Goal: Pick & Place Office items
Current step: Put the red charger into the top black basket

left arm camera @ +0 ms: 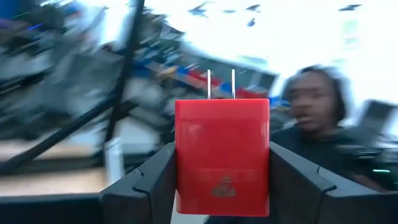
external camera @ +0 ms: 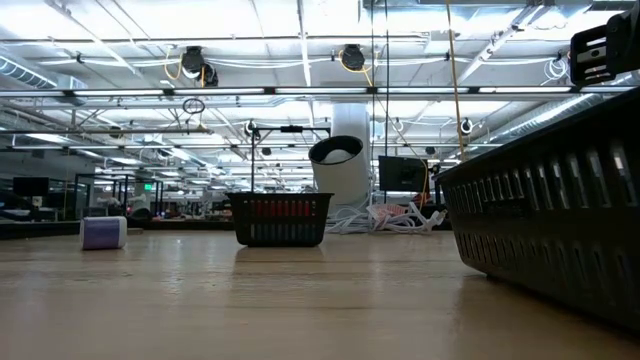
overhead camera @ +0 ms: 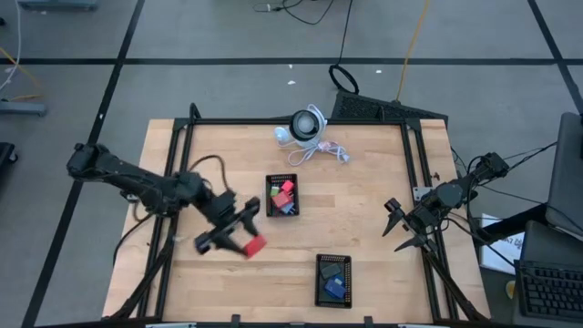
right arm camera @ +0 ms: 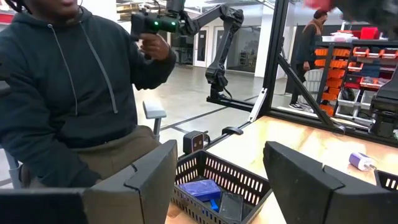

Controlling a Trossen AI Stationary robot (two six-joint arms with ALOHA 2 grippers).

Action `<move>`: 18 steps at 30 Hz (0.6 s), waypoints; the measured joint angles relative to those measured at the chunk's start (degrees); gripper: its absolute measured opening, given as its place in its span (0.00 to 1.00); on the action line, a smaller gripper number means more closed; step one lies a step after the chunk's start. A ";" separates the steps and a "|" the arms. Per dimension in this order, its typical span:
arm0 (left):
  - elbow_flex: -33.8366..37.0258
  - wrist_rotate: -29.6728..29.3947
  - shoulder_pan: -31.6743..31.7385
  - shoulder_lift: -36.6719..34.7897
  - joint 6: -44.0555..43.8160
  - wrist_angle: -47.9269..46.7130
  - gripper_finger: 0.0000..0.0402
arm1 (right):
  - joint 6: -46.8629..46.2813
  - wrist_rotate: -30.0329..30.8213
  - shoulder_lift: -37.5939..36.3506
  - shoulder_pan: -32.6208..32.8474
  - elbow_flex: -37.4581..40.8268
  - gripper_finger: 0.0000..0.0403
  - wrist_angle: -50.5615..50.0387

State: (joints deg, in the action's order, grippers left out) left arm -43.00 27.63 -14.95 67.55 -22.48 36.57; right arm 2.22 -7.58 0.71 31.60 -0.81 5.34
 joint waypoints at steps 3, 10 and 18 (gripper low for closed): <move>-0.02 0.64 -3.75 -0.11 0.73 5.13 0.52 | 0.00 0.01 -0.02 0.00 -0.01 0.57 0.00; -0.02 -2.63 -9.48 -0.04 8.61 7.37 0.52 | 0.00 -0.01 0.00 0.00 -0.01 0.56 0.02; -0.02 -3.75 -10.43 -0.02 9.14 4.00 0.53 | 0.00 -0.01 -0.02 0.02 -0.01 0.58 0.02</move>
State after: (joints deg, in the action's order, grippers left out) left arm -43.03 23.88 -25.39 67.53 -13.34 40.57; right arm 2.22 -7.60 0.69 31.62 -0.82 5.37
